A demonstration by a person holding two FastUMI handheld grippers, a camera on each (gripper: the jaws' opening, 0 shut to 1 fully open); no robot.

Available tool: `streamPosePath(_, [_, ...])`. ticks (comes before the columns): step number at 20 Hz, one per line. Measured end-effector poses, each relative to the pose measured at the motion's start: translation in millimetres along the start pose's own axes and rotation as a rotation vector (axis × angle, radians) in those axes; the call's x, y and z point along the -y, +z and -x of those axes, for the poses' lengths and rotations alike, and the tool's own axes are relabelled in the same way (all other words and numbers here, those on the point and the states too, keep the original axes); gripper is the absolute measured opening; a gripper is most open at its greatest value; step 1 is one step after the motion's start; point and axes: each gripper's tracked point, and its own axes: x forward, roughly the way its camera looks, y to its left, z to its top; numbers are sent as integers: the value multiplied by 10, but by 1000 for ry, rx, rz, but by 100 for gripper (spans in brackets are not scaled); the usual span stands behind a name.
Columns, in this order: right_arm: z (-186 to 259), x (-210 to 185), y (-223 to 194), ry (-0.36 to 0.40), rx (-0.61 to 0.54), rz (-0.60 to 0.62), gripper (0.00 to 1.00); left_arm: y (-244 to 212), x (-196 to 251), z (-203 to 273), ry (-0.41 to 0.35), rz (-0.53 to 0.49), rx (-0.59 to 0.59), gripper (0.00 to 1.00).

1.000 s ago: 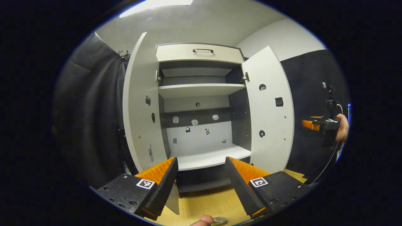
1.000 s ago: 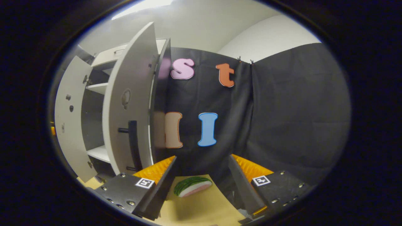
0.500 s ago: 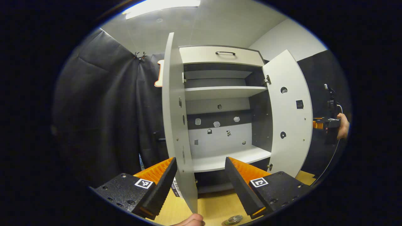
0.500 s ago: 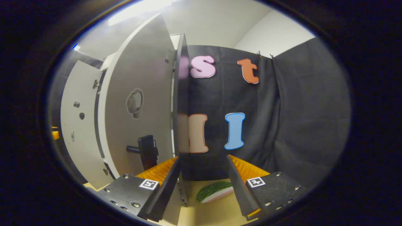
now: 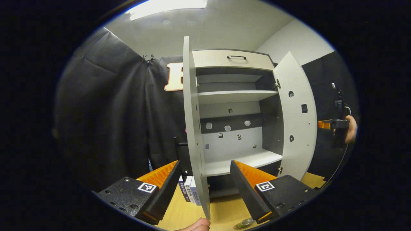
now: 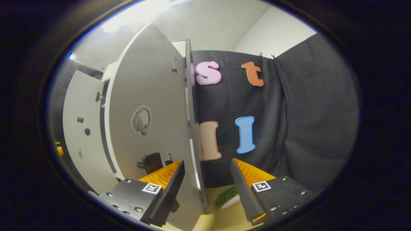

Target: Grasp the bottle in the cabinet with the left hand and place it on the coaster, then close the right door with the right hand and the left door with the left hand.

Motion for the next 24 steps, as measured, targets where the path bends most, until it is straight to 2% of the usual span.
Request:
streamPosePath(3, [5,-155,-19,-7,3,-5,87,-99,-129,48,32,0,-16,98])
streamPosePath(4, [16,-194,-22,-9,10,7,84,-113,-125,72,27,20,-20,98])
streamPosePath(6, [36,-262,8,-20,32,37,87,-183,-160,126,22,41,-41,100])
streamPosePath(8, [39,-299,-9,-34,37,54,87,-206,-278,179,38,43,-47,98])
streamPosePath(9, [38,-339,-27,-36,32,55,84,-201,-316,205,44,48,-45,98])
streamPosePath(10, [39,-406,-41,-31,26,55,87,-204,-346,226,47,51,-46,98])
streamPosePath(13, [34,-738,-107,44,12,61,87,-266,-462,326,66,57,-60,98])
streamPosePath(17, [86,-1423,-242,240,-6,45,92,-316,-608,382,91,54,-64,98])
streamPosePath(18, [78,-1483,-226,241,10,61,97,-324,-665,406,104,52,-66,98])
streamPosePath(20, [44,-1367,-256,188,12,104,96,-306,-733,432,119,56,-64,98])
streamPosePath(21, [20,-1322,-304,167,-6,111,100,-318,-796,462,128,56,-63,98])
streamPosePath(24, [27,-1266,-358,152,-34,80,97,-385,-962,501,160,50,-76,98])
